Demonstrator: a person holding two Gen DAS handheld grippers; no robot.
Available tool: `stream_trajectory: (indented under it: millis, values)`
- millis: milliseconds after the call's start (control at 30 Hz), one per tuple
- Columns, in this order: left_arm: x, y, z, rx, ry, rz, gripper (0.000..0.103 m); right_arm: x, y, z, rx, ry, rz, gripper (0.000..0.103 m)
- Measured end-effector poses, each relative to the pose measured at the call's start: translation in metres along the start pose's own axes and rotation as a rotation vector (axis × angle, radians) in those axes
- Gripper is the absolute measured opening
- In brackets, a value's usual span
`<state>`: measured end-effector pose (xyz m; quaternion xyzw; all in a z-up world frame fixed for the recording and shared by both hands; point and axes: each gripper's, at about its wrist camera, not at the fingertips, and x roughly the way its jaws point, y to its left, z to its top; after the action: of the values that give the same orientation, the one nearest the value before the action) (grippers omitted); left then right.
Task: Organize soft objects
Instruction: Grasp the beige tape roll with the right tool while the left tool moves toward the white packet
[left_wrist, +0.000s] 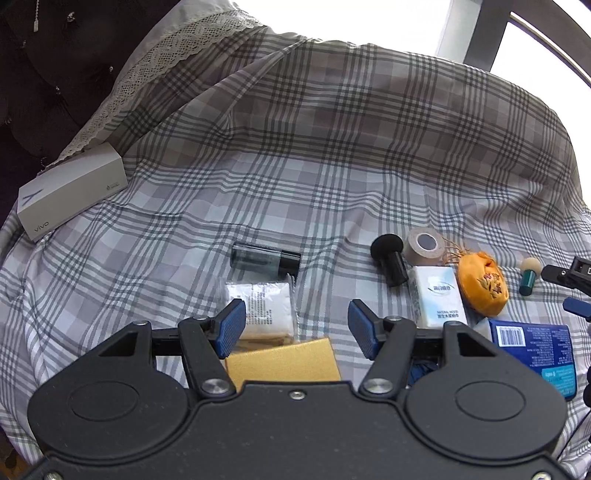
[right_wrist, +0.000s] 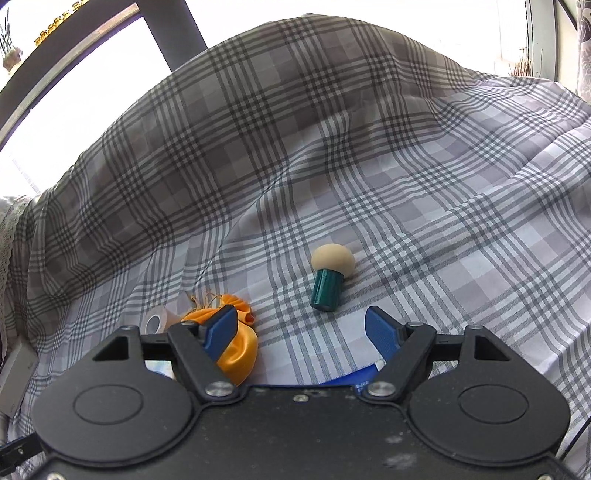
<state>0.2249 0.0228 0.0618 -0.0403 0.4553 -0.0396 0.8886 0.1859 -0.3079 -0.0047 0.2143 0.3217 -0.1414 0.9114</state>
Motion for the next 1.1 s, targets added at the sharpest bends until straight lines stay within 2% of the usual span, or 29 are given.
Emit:
stream_trajectory:
  millis: [300, 400, 567, 800, 967, 1100]
  values:
    - [0.026, 0.041, 0.031, -0.070, 0.003, 0.115, 0.059, 0.008, 0.041, 0.001, -0.112, -0.008, 0.060, 0.076]
    - [0.040, 0.047, 0.036, -0.080, 0.036, 0.110, 0.058, 0.012, 0.061, -0.002, -0.176, -0.003, 0.100, 0.076]
    - [0.062, 0.044, 0.042, -0.078, 0.088, 0.057, 0.058, 0.021, 0.092, -0.011, -0.301, 0.005, 0.131, 0.075]
    - [0.073, 0.043, 0.046, -0.100, 0.090, 0.023, 0.058, 0.039, 0.119, -0.019, -0.358, 0.030, 0.186, 0.073]
    - [0.076, 0.049, 0.045, -0.111, 0.090, 0.027, 0.058, 0.059, 0.136, -0.026, -0.392, 0.048, 0.185, 0.068]
    - [0.078, 0.054, 0.045, -0.122, 0.096, 0.029, 0.059, 0.078, 0.148, -0.034, -0.457, 0.053, 0.140, 0.065]
